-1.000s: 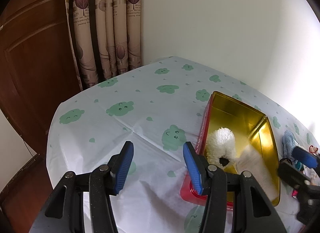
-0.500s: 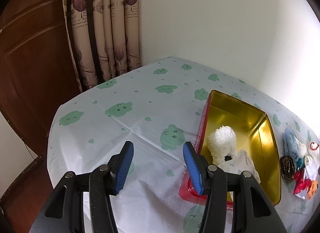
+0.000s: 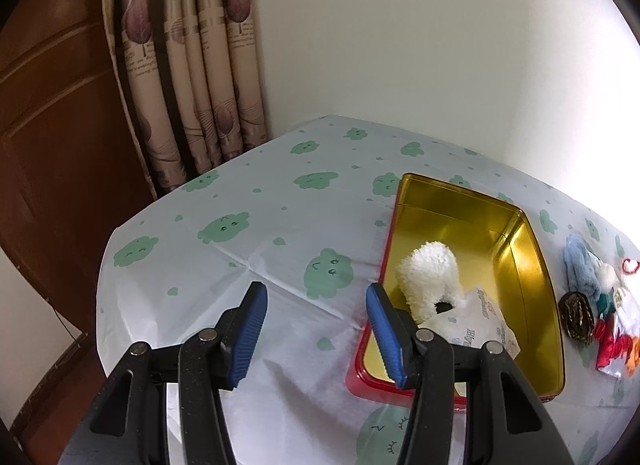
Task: Organize soft objects
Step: 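Grasp the orange rubber duck with the right gripper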
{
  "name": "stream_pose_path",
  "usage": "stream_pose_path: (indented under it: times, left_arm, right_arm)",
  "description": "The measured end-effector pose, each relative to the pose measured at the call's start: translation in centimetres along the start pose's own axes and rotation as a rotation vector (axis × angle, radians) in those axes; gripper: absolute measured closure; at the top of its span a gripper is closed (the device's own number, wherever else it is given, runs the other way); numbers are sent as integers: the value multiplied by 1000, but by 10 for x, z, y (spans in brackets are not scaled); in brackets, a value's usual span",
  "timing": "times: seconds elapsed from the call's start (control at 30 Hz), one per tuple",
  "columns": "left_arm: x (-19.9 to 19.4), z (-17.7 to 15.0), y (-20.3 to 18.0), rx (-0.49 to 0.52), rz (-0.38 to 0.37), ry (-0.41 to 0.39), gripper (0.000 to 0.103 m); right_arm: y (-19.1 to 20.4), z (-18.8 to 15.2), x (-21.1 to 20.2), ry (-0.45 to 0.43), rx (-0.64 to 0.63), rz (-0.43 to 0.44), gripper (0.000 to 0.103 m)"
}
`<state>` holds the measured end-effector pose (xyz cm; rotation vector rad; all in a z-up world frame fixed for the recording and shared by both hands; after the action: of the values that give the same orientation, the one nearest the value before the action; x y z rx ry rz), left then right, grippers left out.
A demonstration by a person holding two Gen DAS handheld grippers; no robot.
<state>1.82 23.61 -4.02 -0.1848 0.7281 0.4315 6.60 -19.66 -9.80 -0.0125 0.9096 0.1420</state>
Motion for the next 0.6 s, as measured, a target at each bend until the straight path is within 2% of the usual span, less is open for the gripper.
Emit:
stream_pose_path:
  times: [0.2, 0.47, 0.53, 0.6]
  left_arm:
    - [-5, 1, 1, -25, -71, -24, 50]
    - [-13, 1, -9, 8, -85, -56, 50]
    - [-17, 0, -17, 33, -94, -62, 50]
    - [-23, -1, -29, 68, -142, -53, 50]
  right_arm:
    - [-11, 0, 15, 7, 2, 0, 37]
    - [-22, 1, 39, 1, 32, -9, 39]
    - [-23, 2, 44, 2, 35, -3, 41]
    - [-25, 3, 49, 1, 36, 5, 48]
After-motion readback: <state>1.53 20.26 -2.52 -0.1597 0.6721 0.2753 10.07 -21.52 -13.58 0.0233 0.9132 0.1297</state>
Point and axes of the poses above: each gripper's, at about its wrist camera, not at the fingertips, and x roughly the way its jaws point, y to its left, z to its top, the point moved 1 cm from there along x, roughly the way its jaws point, and after that the axes turned 3 degrees about -x, right-handed, at the moved point
